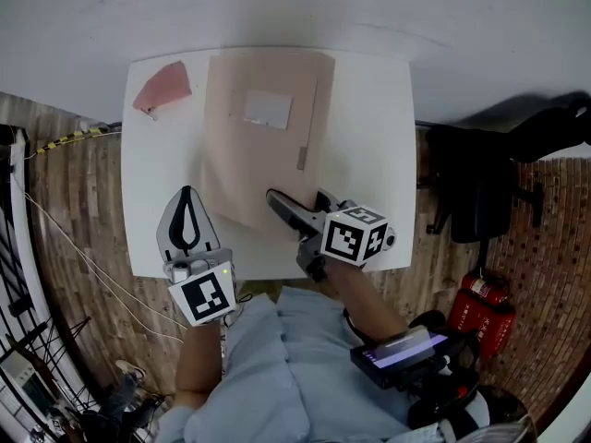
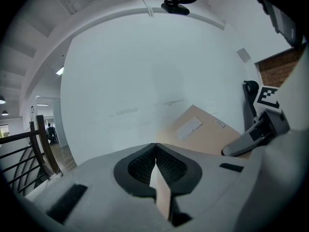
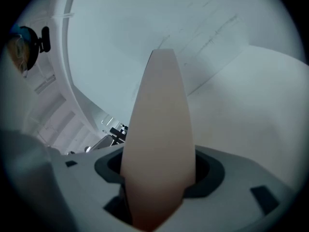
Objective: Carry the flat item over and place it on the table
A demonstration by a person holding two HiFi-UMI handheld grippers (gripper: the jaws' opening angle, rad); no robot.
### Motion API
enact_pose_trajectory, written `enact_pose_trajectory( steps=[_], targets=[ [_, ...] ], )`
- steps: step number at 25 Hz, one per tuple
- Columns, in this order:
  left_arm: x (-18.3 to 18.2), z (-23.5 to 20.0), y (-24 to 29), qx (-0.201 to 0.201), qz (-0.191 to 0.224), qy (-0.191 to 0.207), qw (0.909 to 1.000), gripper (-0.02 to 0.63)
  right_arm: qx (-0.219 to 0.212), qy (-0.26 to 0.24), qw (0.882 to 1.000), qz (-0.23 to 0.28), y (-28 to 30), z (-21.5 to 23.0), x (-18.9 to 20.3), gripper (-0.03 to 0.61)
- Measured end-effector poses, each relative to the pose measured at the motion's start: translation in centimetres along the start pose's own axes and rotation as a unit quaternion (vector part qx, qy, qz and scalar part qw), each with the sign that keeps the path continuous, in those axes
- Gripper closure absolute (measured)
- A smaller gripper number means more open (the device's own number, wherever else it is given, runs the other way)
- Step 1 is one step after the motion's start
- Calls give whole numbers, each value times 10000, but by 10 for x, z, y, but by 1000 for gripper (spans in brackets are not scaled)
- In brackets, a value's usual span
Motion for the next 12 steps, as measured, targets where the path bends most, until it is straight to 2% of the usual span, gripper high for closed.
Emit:
enact_pose_trajectory(
  steps=[12],
  targets=[
    [1,6,25,-29,-166,74,9998,604,-27,520,9971,-553,14,33,-2,239]
  ],
)
Point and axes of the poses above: the fingertips, and each gripper's own axes: y forward along the fingers, z to its right, x out of its underside, the point moved 4 cm from there along -y, backward along the fingers, and after that the axes turned 7 degrees about -y, right-handed, at the moved point
